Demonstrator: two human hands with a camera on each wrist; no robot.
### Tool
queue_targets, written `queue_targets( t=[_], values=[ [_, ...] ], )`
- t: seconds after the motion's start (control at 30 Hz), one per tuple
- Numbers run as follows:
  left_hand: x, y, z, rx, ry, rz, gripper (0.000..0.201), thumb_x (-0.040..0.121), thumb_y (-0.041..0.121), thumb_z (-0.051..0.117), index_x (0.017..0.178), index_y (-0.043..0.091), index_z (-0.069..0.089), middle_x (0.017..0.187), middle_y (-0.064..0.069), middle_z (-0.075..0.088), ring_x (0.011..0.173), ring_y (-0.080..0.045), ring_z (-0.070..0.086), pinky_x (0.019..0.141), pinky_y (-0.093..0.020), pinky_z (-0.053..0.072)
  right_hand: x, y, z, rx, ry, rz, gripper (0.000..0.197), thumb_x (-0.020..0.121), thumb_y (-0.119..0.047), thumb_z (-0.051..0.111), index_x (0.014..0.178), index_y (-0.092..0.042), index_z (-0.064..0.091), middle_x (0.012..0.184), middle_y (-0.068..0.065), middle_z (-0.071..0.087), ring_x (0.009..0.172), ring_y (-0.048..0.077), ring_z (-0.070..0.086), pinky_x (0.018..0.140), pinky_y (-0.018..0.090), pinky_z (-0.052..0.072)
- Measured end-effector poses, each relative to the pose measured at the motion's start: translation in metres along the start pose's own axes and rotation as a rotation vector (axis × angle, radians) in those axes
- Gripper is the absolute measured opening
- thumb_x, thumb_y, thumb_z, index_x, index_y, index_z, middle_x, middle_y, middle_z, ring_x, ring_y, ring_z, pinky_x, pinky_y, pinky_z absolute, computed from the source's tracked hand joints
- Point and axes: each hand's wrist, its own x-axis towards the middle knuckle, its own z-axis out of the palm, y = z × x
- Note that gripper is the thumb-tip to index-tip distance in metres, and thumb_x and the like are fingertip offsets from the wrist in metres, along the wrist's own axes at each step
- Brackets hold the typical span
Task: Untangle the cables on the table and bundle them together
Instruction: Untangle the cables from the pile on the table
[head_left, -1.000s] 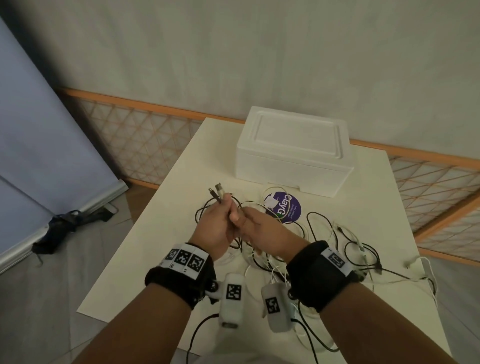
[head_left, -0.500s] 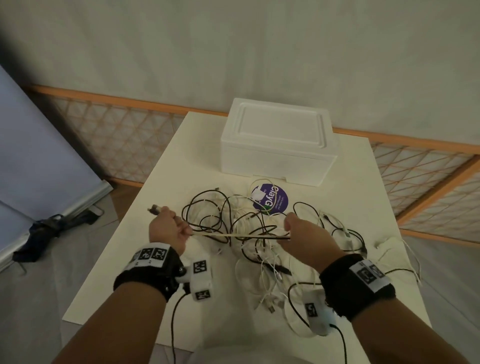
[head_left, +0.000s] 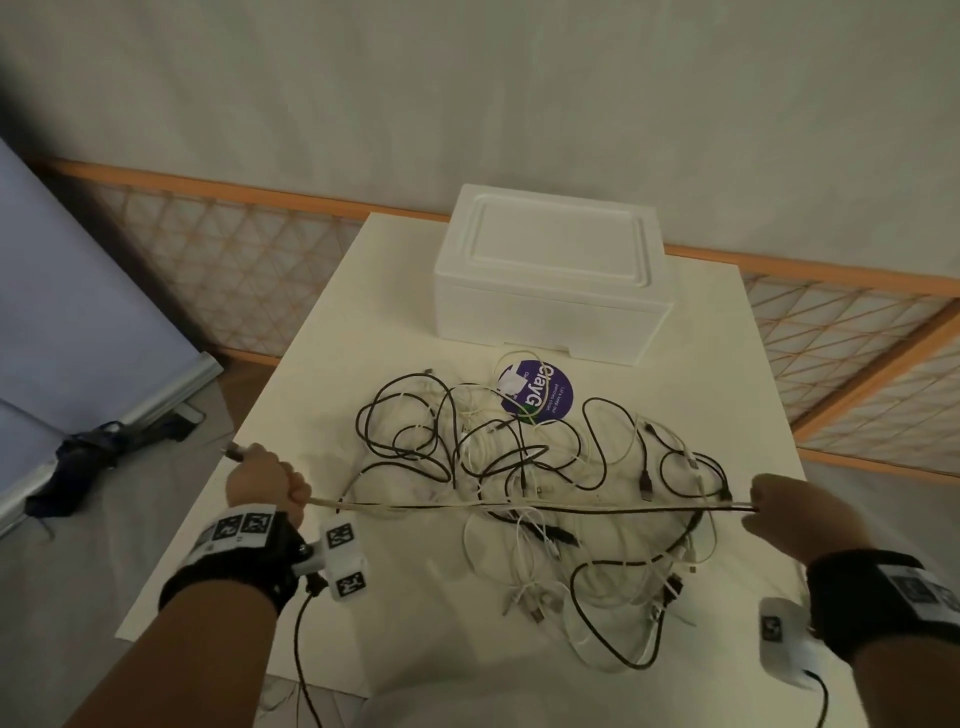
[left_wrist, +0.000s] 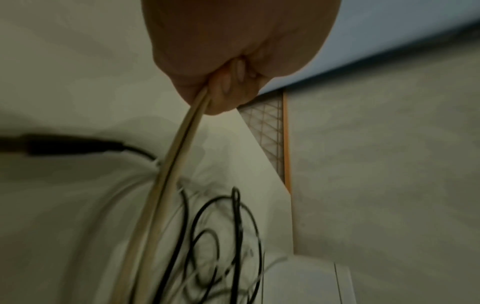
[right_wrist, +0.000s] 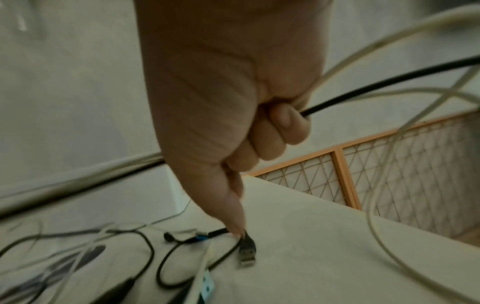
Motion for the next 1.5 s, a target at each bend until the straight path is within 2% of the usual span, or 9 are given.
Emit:
queue_targets(
  t=[0.13, 0.2, 0.37, 0.57, 0.73, 0.83, 0.97, 1.2, 1.5],
  values=[
    [-0.01, -0.019, 0.013, -0.06, -0.097, -0.047, 0.036, 0.1, 0.028, 0.037, 0.065, 0.02, 0.03, 0.047, 0.005, 0.035, 0.04, -0.01, 0.031, 0.042, -0.02, 0.027, 0.001, 0.003, -0.007, 0.002, -0.3, 0.028, 0.055, 0.071, -0.03, 0.076, 0.12, -0.023, 0.051, 0.124, -0.001, 0.054, 0.114, 0.019, 0.052, 0.094, 0.031, 0.043],
    [-0.016, -0.023, 0.016, -0.078, -0.117, -0.075, 0.035, 0.099, 0.026, 0.043, 0.066, 0.02, 0.034, 0.038, 0.006, 0.036, 0.035, -0.01, 0.031, 0.042, -0.021, 0.029, 0.003, -0.005, -0.012, 0.026, -0.291, 0.037, 0.069, 0.067, -0.028, 0.074, 0.13, -0.026, 0.046, 0.131, 0.001, 0.053, 0.118, 0.021, 0.051, 0.099, 0.036, 0.043],
    [-0.021, -0.03, 0.015, -0.088, -0.137, -0.095, 0.024, 0.094, 0.017, 0.056, 0.073, 0.018, 0.044, 0.041, 0.004, 0.04, 0.031, -0.008, 0.033, 0.036, -0.016, 0.031, 0.001, -0.058, -0.038, 0.273, 0.087, -0.186, 0.052, 0.072, -0.028, 0.07, 0.121, -0.025, 0.054, 0.119, 0.002, 0.06, 0.107, 0.024, 0.057, 0.092, 0.038, 0.047],
    [-0.023, -0.036, 0.009, -0.067, -0.181, -0.138, 0.042, 0.1, 0.037, 0.046, 0.065, 0.015, 0.039, 0.06, -0.003, 0.056, 0.027, -0.006, 0.029, 0.033, -0.012, 0.025, -0.041, -0.179, -0.062, 0.498, 0.216, -0.694, 0.018, 0.086, -0.019, 0.06, 0.103, -0.022, 0.066, 0.096, -0.01, 0.06, 0.083, 0.006, 0.054, 0.075, 0.02, 0.041],
    [-0.03, -0.039, 0.007, -0.068, -0.131, -0.103, 0.033, 0.102, 0.033, 0.04, 0.085, 0.008, 0.052, 0.056, -0.007, 0.066, 0.039, -0.013, 0.045, 0.04, -0.02, 0.039, -0.055, -0.269, -0.063, 0.499, 0.249, -0.959, 0.026, 0.092, -0.01, 0.049, 0.111, -0.013, 0.066, 0.112, 0.004, 0.065, 0.104, 0.018, 0.058, 0.091, 0.026, 0.042],
    [-0.034, -0.039, 0.004, -0.159, -0.165, -0.13, 0.032, 0.102, 0.028, 0.041, 0.081, 0.006, 0.052, 0.053, -0.008, 0.064, 0.049, -0.018, 0.054, 0.042, -0.02, 0.046, -0.048, -0.308, -0.044, 0.361, 0.152, -0.929, 0.03, 0.092, -0.008, 0.045, 0.118, -0.008, 0.059, 0.117, 0.012, 0.06, 0.11, 0.028, 0.056, 0.094, 0.038, 0.044],
    [-0.037, -0.038, -0.002, -0.085, -0.243, -0.127, 0.03, 0.101, 0.024, 0.045, 0.075, 0.01, 0.053, 0.055, -0.002, 0.064, 0.032, -0.007, 0.04, 0.035, -0.015, 0.034, -0.034, -0.318, -0.03, 0.186, 0.138, -0.821, 0.021, 0.096, -0.014, 0.042, 0.11, -0.007, 0.057, 0.108, 0.011, 0.061, 0.102, 0.028, 0.059, 0.082, 0.035, 0.046],
    [-0.035, -0.042, -0.006, 0.033, -0.259, -0.117, 0.025, 0.098, 0.02, 0.051, 0.075, 0.011, 0.055, 0.086, -0.011, 0.07, 0.031, -0.006, 0.03, 0.033, -0.017, 0.028, -0.047, -0.296, -0.078, 0.971, 0.199, -0.816, 0.016, 0.099, -0.019, 0.045, 0.1, -0.014, 0.06, 0.076, -0.005, 0.06, 0.066, 0.002, 0.052, 0.058, 0.01, 0.039],
    [-0.055, -0.039, 0.033, 0.272, -0.389, 0.064, 0.009, 0.09, 0.022, 0.064, 0.094, 0.014, 0.061, 0.083, -0.008, 0.054, 0.038, -0.009, 0.032, 0.042, -0.024, 0.029, -0.055, -0.257, -0.096, 1.262, 0.29, -0.774, 0.015, 0.102, -0.02, 0.038, 0.103, -0.015, 0.052, 0.054, -0.008, 0.052, 0.047, 0.0, 0.046, 0.049, 0.017, 0.036]
  ],
)
